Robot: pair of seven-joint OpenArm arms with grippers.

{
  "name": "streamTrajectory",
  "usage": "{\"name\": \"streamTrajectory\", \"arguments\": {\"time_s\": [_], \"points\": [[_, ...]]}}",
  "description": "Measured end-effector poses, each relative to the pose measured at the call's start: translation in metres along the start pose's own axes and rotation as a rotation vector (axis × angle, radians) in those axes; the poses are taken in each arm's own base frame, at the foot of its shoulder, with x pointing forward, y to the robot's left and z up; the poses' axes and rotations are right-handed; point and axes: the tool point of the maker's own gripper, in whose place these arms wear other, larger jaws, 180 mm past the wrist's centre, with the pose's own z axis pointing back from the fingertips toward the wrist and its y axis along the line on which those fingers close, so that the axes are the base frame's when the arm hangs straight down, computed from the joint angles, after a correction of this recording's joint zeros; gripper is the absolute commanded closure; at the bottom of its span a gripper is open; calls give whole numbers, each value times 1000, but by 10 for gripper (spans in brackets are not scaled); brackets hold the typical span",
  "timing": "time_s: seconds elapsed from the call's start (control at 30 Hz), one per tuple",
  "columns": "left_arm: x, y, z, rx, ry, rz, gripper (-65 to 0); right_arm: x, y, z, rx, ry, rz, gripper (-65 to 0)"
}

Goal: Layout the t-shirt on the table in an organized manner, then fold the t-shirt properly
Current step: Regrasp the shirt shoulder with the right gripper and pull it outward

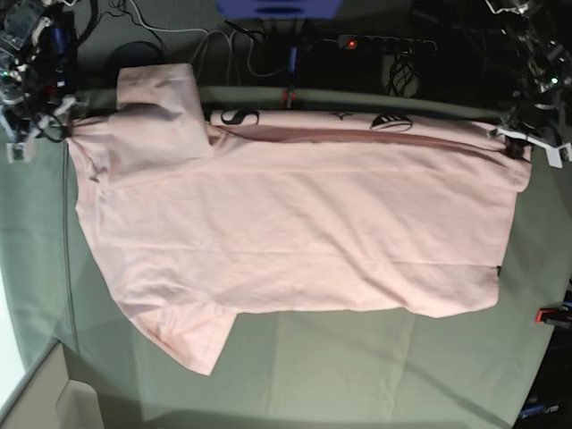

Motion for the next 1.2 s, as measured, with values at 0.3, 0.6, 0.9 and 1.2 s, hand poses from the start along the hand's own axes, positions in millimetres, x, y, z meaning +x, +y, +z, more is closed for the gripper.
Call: {"name": "streamTrajectory", "arguments": {"time_s": [0.3,0.6,0.9,1.2], "points": [[0,0,0,0,0,2,-195,-26,42,26,-16,7,-100,-385],[0,-1,0,-1,0,2,-195,-37,91,31,90,33,-48,-385],[1,-1,-1,-2,-4,2,-195,-49,109,22,145,64,-58,-385],[2,-2,-1,-3,-6,4,-195,-47,117,10,178,32,-106,-377]]}}
